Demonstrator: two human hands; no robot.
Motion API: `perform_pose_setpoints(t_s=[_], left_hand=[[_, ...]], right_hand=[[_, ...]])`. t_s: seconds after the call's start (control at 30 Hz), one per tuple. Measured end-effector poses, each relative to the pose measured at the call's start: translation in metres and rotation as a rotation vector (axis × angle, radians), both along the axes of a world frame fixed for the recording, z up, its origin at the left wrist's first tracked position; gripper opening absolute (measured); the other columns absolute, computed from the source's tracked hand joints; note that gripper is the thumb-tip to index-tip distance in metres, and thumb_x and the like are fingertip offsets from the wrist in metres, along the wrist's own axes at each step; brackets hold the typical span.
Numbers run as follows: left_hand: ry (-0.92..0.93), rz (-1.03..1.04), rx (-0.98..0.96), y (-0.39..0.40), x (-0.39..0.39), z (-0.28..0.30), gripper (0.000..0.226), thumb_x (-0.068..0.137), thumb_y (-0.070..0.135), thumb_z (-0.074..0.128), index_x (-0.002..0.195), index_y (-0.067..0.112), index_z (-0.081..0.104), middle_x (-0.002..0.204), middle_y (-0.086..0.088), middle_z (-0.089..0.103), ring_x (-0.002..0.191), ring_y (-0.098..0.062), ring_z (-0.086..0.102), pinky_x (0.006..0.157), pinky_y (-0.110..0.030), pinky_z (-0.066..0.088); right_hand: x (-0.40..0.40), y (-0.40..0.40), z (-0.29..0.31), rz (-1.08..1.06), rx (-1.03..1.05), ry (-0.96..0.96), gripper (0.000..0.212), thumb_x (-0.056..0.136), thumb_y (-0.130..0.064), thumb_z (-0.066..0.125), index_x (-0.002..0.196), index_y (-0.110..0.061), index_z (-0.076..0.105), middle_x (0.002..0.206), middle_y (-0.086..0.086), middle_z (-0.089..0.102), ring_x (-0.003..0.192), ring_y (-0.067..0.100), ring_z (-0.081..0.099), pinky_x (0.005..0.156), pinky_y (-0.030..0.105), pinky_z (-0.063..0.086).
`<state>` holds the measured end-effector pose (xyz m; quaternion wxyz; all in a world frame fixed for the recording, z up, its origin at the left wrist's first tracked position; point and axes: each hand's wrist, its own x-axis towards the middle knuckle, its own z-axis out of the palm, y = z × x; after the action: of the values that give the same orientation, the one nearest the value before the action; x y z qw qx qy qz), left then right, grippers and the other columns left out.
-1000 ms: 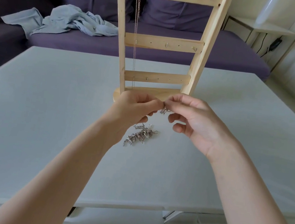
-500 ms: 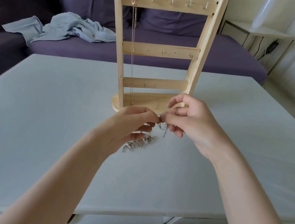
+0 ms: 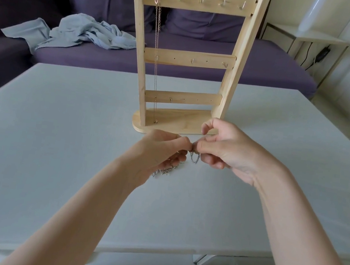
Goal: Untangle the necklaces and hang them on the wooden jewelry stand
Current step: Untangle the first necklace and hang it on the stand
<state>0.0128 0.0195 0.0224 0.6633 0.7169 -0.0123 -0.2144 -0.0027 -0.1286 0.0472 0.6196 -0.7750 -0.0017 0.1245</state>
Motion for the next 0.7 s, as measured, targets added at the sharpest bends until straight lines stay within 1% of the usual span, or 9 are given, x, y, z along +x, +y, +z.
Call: perform_pose_setpoints(t_s=[0.07,0.13,0.2,0.27,0.33,0.4,0.5,0.6,0.7], left_hand=[[0.079,0.010,-0.114,0.002,0.000,0.003,0.014,0.084,0.011,0.061,0.070,0.009,0.064,0.067,-0.002,0.056,0.056,-0.012,0.051,0.060,-0.023,0.041],[0.129,0.021,-0.193,0.004,0.000,0.007,0.015,0.084,0.010,0.060,0.069,0.010,0.063,0.065,-0.001,0.057,0.053,-0.011,0.051,0.057,-0.024,0.038],[0.108,0.015,-0.172,0.005,-0.001,0.007,0.016,0.085,0.011,0.059,0.070,0.011,0.063,0.065,0.000,0.057,0.054,-0.011,0.052,0.055,-0.023,0.037],[0.057,-0.009,-0.074,0.004,-0.002,0.003,0.015,0.085,0.015,0.059,0.070,0.012,0.062,0.067,0.000,0.057,0.057,-0.012,0.051,0.056,-0.023,0.037],[-0.001,-0.048,0.065,0.000,-0.003,-0.001,0.016,0.086,0.021,0.059,0.073,0.012,0.062,0.068,0.001,0.056,0.062,-0.012,0.050,0.060,-0.023,0.037],[-0.040,-0.065,0.123,-0.002,-0.002,-0.002,0.018,0.088,0.023,0.057,0.073,0.014,0.060,0.069,0.001,0.056,0.064,-0.012,0.050,0.062,-0.023,0.038],[-0.047,-0.035,0.071,-0.001,0.000,-0.001,0.019,0.089,0.017,0.056,0.070,0.014,0.057,0.074,-0.003,0.055,0.069,-0.017,0.048,0.070,-0.028,0.040],[-0.026,0.053,-0.036,0.002,0.001,0.001,0.019,0.088,0.010,0.054,0.069,0.010,0.055,0.071,-0.002,0.058,0.063,-0.015,0.050,0.063,-0.023,0.044],[-0.059,0.114,-0.015,0.004,0.001,0.000,0.016,0.087,0.009,0.055,0.071,0.008,0.055,0.060,-0.001,0.057,0.056,-0.014,0.047,0.061,-0.023,0.043]], right_hand=[[0.000,0.000,0.005,0.030,0.037,-0.019,0.028,0.085,0.011,0.051,0.086,-0.013,0.038,0.059,0.004,0.048,0.039,0.008,0.037,0.035,0.016,0.023],[0.000,0.000,0.008,0.048,0.080,-0.047,0.029,0.085,0.012,0.051,0.086,-0.013,0.037,0.064,0.008,0.046,0.041,0.010,0.036,0.035,0.016,0.023],[0.000,0.002,0.008,0.027,0.083,-0.068,0.029,0.084,0.012,0.051,0.085,-0.014,0.036,0.073,0.014,0.046,0.044,0.011,0.035,0.035,0.017,0.023],[0.000,0.004,0.003,-0.027,0.070,-0.083,0.030,0.083,0.011,0.052,0.083,-0.014,0.035,0.077,0.016,0.048,0.044,0.011,0.035,0.036,0.017,0.023],[0.000,0.006,-0.002,-0.074,0.053,-0.092,0.030,0.082,0.009,0.052,0.082,-0.014,0.035,0.072,0.014,0.048,0.043,0.010,0.035,0.036,0.017,0.023],[0.000,0.008,-0.005,-0.103,0.059,-0.093,0.029,0.082,0.009,0.052,0.083,-0.014,0.034,0.065,0.009,0.046,0.042,0.010,0.036,0.035,0.017,0.024],[0.001,0.008,-0.005,-0.100,0.064,-0.089,0.029,0.082,0.010,0.052,0.083,-0.014,0.034,0.061,0.004,0.045,0.043,0.011,0.035,0.036,0.018,0.022],[0.000,0.008,-0.003,-0.054,0.031,-0.052,0.030,0.081,0.010,0.054,0.085,-0.013,0.037,0.058,0.000,0.049,0.043,0.012,0.037,0.036,0.019,0.022],[0.001,0.011,-0.003,-0.026,0.009,-0.036,0.029,0.081,0.011,0.055,0.086,-0.013,0.039,0.059,0.001,0.050,0.042,0.011,0.038,0.035,0.019,0.023]])
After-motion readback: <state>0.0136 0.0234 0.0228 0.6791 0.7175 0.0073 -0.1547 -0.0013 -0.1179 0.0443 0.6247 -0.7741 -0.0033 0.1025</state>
